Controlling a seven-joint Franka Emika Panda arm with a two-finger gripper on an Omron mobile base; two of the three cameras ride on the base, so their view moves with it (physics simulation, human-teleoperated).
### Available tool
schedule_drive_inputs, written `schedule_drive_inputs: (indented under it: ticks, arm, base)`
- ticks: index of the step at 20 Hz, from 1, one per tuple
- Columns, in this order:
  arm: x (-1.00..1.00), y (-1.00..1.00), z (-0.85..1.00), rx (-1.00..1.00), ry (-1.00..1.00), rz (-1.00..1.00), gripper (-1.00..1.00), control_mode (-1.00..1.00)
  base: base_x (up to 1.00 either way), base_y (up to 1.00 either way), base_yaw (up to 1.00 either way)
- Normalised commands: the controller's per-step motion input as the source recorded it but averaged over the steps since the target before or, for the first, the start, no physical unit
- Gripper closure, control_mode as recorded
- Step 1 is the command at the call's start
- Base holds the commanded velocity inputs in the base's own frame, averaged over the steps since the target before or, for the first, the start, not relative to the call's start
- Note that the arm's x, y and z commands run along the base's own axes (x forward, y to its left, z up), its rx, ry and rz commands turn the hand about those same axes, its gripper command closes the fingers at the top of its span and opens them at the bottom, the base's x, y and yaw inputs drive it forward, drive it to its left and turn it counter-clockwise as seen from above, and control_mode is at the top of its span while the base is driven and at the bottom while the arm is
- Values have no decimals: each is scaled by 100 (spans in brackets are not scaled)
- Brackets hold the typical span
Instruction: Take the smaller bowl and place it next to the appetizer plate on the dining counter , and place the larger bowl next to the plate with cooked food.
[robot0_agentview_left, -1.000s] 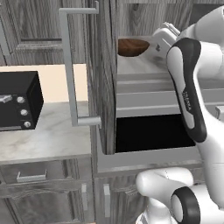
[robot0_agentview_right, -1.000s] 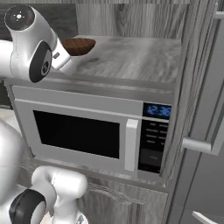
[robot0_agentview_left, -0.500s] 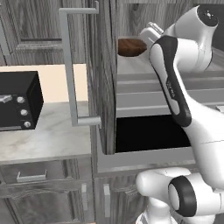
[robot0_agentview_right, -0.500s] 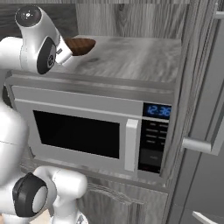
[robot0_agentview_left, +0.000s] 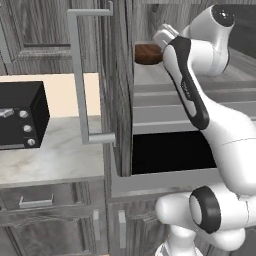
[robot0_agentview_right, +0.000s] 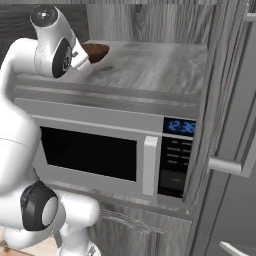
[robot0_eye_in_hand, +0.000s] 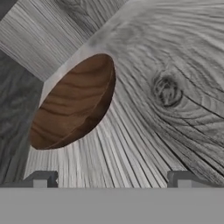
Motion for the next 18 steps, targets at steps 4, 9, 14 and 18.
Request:
schedule_drive_inputs:
  ticks: [4, 9, 14, 18]
  arm:
    - [44, 0, -9, 0, 1, 0, -100, -100]
    - [47, 0, -13, 0, 7, 0, -100, -100]
    - [45, 0, -3, 0, 4, 0, -100, -100]
    - [41, 0, -2, 0, 2, 0, -100, -100]
  base:
    - [0, 0, 0]
    - [0, 0, 0]
    - [0, 0, 0]
    - [0, 0, 0]
